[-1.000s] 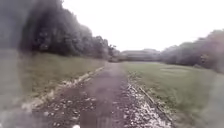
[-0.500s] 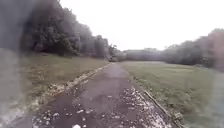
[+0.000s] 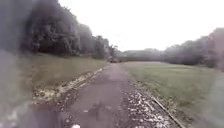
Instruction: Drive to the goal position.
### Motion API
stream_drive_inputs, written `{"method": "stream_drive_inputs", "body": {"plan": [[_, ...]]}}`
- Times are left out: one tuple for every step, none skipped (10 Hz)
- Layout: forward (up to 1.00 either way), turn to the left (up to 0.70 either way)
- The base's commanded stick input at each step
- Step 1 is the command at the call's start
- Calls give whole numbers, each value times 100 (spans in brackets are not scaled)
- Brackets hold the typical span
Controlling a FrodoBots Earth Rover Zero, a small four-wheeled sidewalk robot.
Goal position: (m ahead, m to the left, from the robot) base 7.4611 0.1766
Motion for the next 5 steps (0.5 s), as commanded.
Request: {"method": "stream_drive_inputs", "body": {"plan": [[85,0],[85,0],[85,0],[85,0],[85,0]]}}
